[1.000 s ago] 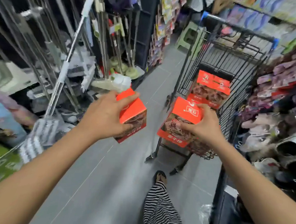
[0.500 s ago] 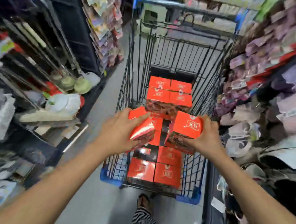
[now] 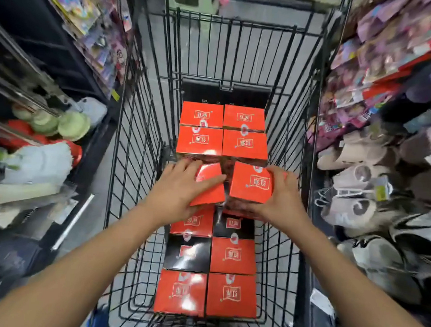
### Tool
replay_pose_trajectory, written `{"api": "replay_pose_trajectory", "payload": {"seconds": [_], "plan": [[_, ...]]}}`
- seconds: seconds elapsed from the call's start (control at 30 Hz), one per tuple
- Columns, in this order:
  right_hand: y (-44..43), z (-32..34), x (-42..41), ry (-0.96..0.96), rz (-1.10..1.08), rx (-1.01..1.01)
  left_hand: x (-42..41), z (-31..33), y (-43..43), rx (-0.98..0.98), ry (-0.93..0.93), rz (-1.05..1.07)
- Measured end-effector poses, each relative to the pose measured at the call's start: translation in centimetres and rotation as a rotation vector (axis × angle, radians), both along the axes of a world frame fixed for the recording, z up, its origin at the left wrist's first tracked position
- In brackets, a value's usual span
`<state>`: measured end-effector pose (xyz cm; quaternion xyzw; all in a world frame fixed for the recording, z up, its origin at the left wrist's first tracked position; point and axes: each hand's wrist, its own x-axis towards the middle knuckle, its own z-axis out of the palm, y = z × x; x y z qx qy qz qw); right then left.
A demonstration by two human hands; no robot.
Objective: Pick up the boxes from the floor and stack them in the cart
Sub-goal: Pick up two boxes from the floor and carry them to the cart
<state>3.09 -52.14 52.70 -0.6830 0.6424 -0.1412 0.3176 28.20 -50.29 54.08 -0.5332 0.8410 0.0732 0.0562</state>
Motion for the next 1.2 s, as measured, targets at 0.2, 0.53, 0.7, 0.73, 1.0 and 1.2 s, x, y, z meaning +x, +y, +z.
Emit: {"api": "replay_pose_trajectory", "payload": {"seconds": [0.2, 0.53, 0.7, 0.73, 1.0, 1.2], "plan": [[-1.1, -3.3, 0.7, -0.084, 0.036, 0.065, 0.0, -3.2, -2.3, -0.061, 0.032, -0.023], [-2.0, -4.1, 0.9, -0.13, -0.035, 0.121, 1.1, -5.0, -2.2, 0.166, 0.604, 0.7], [-1.9, -4.5, 1.3, -0.131, -0.051, 0.087, 1.3, -6.9, -3.1, 0.38, 0.96, 0.784], [-1.9, -4.5, 1.3, -0.143, -0.055, 0.077, 1.3, -7.1, -3.1, 0.382, 0.981, 0.79], [-3.2, -3.9, 1.6, -0.427, -0.186, 0.235, 1.8, -7.6, -2.9, 0.377, 1.08, 0.793], [-3.2, -4.1, 1.8, -0.486, -0.226, 0.219, 1.0, -7.1, -2.9, 0.331, 1.064, 0.795]]}}
